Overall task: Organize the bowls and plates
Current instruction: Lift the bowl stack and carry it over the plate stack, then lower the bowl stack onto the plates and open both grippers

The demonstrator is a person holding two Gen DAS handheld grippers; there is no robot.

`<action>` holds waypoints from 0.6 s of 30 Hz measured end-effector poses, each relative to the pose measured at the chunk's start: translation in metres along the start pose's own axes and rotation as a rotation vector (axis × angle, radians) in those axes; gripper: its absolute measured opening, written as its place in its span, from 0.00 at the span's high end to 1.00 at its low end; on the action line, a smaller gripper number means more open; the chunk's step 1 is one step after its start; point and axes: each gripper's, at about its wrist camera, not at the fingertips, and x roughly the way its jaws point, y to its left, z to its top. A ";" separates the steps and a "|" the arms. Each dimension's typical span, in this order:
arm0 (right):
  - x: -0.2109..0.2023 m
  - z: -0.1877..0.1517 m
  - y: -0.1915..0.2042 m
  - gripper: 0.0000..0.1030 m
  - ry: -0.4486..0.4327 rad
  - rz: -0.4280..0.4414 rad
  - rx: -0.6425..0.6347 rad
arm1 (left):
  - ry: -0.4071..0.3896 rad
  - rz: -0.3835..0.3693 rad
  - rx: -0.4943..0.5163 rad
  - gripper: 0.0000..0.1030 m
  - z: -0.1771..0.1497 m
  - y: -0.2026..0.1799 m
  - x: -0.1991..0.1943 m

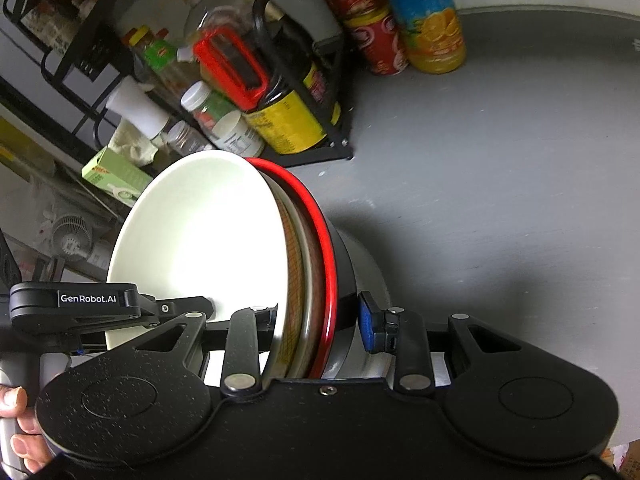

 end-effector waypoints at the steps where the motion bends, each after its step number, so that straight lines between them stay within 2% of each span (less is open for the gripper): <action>1: 0.003 -0.001 0.001 0.70 0.005 0.000 0.000 | 0.003 0.003 -0.004 0.70 0.001 0.004 0.000; 18: 0.027 -0.010 0.008 0.70 0.052 -0.032 0.033 | 0.062 0.025 -0.010 0.70 0.004 0.031 0.016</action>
